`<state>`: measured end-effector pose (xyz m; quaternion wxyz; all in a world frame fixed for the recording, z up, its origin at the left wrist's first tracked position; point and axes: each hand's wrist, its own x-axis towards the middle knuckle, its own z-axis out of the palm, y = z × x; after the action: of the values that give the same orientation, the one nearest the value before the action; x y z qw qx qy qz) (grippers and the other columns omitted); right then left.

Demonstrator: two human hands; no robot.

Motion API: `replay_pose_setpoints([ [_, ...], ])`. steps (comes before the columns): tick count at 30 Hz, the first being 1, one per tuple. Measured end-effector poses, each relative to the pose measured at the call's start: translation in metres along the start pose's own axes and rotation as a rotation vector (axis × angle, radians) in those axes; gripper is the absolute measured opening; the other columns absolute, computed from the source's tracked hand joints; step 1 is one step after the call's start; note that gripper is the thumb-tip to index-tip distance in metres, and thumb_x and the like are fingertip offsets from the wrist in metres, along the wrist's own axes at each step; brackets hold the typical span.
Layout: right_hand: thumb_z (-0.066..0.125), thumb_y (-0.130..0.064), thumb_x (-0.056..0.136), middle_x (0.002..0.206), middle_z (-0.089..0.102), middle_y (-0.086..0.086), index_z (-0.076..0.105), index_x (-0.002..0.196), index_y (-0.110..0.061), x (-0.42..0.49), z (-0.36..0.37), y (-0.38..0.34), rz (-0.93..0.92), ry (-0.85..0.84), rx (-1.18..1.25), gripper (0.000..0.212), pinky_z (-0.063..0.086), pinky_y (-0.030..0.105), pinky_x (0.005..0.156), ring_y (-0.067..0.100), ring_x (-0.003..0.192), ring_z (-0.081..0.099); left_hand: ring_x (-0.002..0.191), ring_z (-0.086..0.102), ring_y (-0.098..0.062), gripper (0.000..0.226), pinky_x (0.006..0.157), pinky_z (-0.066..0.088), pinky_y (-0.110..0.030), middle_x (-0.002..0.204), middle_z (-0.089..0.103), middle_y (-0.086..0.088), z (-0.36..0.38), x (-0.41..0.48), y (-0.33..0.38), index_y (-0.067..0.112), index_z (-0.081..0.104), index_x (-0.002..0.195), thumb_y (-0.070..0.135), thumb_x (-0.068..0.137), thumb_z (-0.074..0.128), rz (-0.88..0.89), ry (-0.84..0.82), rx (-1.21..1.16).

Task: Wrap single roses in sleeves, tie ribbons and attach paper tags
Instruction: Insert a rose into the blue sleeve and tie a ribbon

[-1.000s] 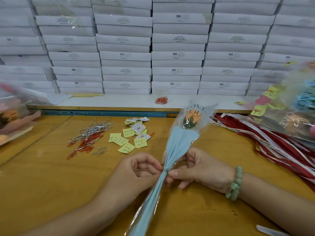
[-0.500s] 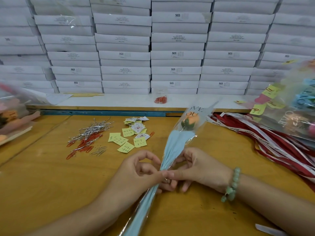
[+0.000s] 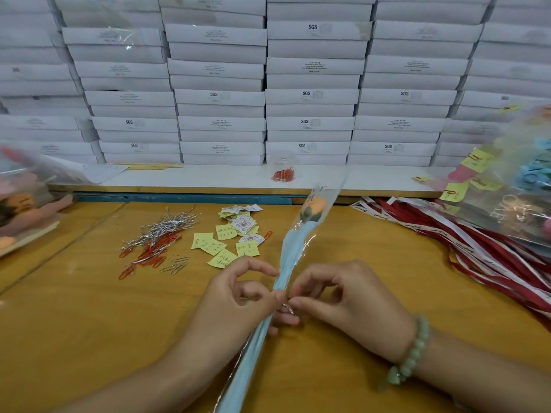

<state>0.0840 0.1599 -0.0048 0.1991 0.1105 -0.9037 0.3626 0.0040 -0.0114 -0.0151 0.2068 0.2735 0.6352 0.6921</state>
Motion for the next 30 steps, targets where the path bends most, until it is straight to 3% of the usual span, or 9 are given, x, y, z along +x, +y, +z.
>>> replay_pose_setpoints([
  [1,0.069,-0.026,0.085,0.077,0.068,-0.02,0.07,0.085,-0.03,-0.002,-0.001,-0.003,-0.064,-0.016,-0.122,0.004,0.042,0.005,0.062,-0.004,0.07,0.063,0.069,0.073,-0.037,0.027,0.05,0.056,-0.028,0.071,0.069,-0.024,-0.001,0.0,-0.001,0.007,0.057,0.104,0.003,0.081,0.07,0.005,0.0,0.009],
  [3,0.059,-0.036,0.087,0.084,0.068,-0.017,0.07,0.093,-0.028,-0.004,-0.002,-0.008,-0.161,-0.042,-0.311,0.015,0.048,0.011,0.061,-0.005,0.072,0.062,0.068,0.073,-0.034,0.027,0.051,0.056,-0.028,0.07,0.069,-0.024,-0.002,0.001,-0.003,0.007,0.058,0.105,0.003,0.082,0.071,0.015,0.002,0.033],
  [7,0.06,-0.044,0.088,0.079,0.067,-0.013,0.071,0.091,-0.023,-0.005,-0.004,-0.014,-0.28,-0.033,-0.463,0.024,0.052,0.026,0.051,0.002,0.064,0.061,0.057,0.065,-0.02,0.027,0.054,0.054,-0.026,0.069,0.069,-0.017,-0.003,0.002,-0.006,0.011,0.06,0.104,0.008,0.081,0.073,0.024,0.002,0.081],
  [14,0.052,-0.036,0.093,0.077,0.067,-0.009,0.069,0.086,-0.019,-0.006,-0.004,-0.012,-0.276,-0.082,-0.563,0.025,0.05,0.03,0.048,0.009,0.063,0.062,0.064,0.068,-0.032,0.024,0.06,0.056,-0.031,0.068,0.067,-0.012,-0.004,0.002,-0.008,0.013,0.059,0.105,0.008,0.085,0.069,0.031,-0.042,0.082],
  [17,0.053,-0.032,0.093,0.079,0.067,-0.013,0.069,0.088,-0.021,-0.004,-0.001,-0.013,-0.115,-0.07,-0.353,0.02,0.048,0.017,0.059,0.004,0.07,0.061,0.069,0.071,-0.032,0.026,0.055,0.055,-0.027,0.069,0.068,-0.013,-0.002,0.0,-0.007,0.012,0.056,0.106,0.013,0.083,0.069,0.061,-0.058,0.061],
  [19,0.06,-0.022,0.092,0.069,0.064,-0.016,0.068,0.085,-0.019,-0.004,0.004,-0.013,0.038,-0.034,-0.126,0.011,0.042,0.01,0.055,0.003,0.066,0.062,0.065,0.07,-0.027,0.033,0.056,0.053,-0.023,0.069,0.068,-0.015,-0.001,-0.001,-0.005,0.01,0.054,0.106,0.019,0.079,0.069,0.08,-0.062,0.047],
  [23,0.054,-0.012,0.096,0.066,0.062,-0.004,0.062,0.083,-0.008,-0.001,0.009,-0.02,0.425,-0.084,0.406,0.015,0.039,0.02,0.036,0.005,0.05,0.054,0.061,0.063,-0.023,0.041,0.064,0.054,-0.026,0.066,0.064,-0.014,0.0,0.001,-0.005,0.01,0.051,0.107,0.025,0.074,0.07,0.129,-0.062,0.053],
  [30,0.053,-0.009,0.092,0.063,0.053,0.002,0.06,0.08,-0.007,0.003,0.006,-0.023,0.887,-0.265,1.173,0.013,0.032,0.012,0.033,0.002,0.045,0.044,0.067,0.051,-0.027,0.025,0.062,0.046,-0.026,0.065,0.05,-0.002,0.0,-0.002,-0.008,0.03,0.053,0.101,0.029,0.082,0.069,0.286,-0.084,0.204],
])
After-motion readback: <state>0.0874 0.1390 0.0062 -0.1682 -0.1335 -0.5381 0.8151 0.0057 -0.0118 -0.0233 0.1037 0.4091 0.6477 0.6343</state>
